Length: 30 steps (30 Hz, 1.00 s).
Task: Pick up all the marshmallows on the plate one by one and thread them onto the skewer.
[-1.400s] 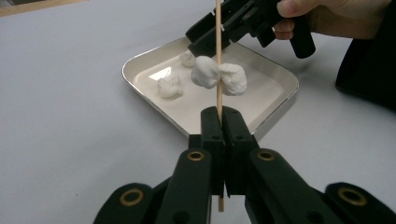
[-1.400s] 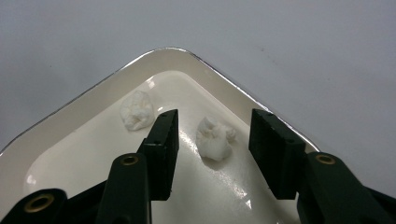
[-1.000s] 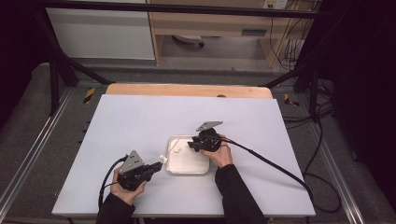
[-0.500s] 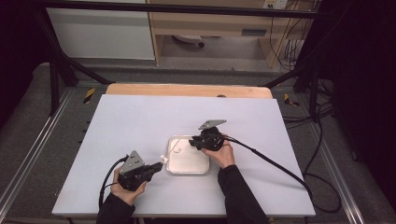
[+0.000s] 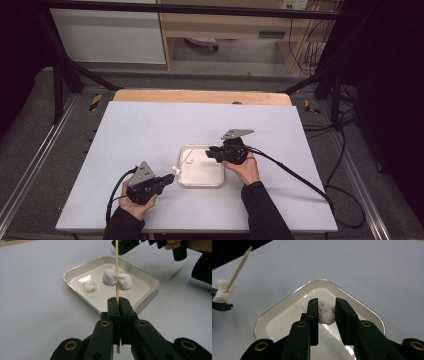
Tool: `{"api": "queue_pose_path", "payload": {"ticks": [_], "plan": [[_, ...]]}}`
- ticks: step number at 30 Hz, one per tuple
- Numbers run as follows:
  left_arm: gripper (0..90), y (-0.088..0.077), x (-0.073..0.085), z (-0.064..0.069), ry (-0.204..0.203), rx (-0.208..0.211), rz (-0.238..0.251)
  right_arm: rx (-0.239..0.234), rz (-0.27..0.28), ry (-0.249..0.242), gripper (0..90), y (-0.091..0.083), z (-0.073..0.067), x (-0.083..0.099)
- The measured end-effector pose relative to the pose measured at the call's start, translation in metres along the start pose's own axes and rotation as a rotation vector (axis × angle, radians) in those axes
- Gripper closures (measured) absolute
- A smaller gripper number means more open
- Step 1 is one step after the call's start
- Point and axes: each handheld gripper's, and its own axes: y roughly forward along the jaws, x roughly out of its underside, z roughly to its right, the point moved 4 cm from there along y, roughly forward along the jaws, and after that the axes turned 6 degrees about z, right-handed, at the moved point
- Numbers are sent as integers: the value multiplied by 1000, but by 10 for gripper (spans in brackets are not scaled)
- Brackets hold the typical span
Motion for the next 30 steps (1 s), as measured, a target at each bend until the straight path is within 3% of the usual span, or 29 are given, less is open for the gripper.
{"api": "queue_pose_path", "payload": {"ticks": [13,17,30], "plan": [[891,0,-2,5,13,11,18,-91,152,53,745,-41,-17,-15],[891,-1,-3,7,18,15,28,-138,206,86,748,-51,-25,-22],[891,-2,-6,15,43,37,60,-198,311,164,750,-61,-32,-36]]}}
